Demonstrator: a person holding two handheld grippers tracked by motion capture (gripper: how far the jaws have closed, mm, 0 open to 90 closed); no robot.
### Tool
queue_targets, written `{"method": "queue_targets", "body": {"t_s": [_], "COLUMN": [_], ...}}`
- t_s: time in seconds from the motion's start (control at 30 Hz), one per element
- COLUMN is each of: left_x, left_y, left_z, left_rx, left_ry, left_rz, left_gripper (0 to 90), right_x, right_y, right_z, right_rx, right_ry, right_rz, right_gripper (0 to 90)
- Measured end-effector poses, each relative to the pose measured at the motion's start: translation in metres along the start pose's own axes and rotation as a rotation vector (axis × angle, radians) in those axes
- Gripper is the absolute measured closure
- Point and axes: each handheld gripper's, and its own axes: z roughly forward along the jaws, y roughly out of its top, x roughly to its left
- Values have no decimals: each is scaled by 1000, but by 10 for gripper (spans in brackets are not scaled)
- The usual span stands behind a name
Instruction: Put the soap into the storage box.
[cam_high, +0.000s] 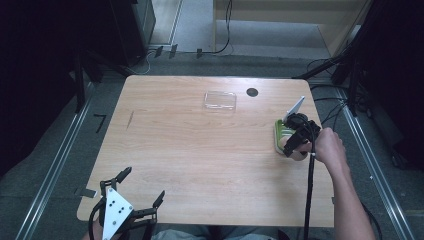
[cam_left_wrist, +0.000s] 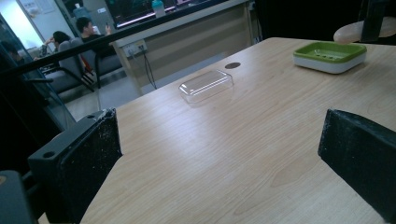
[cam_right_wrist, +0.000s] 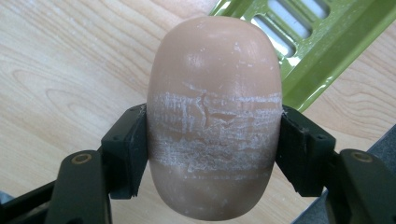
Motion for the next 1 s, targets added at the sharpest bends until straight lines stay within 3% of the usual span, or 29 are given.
{"method": "queue_targets", "body": {"t_s": [1.0], "left_x": [0], "left_y": [0], "left_z": [0], "left_rx": [1], "left_ry": [-1], "left_rz": [1], "left_gripper": [0], "right_x": [-17], "right_y": [13], "right_z": [4], "right_rx": [-56], "right_ry": [4], "right_rz": [58], "right_gripper": [334]}}
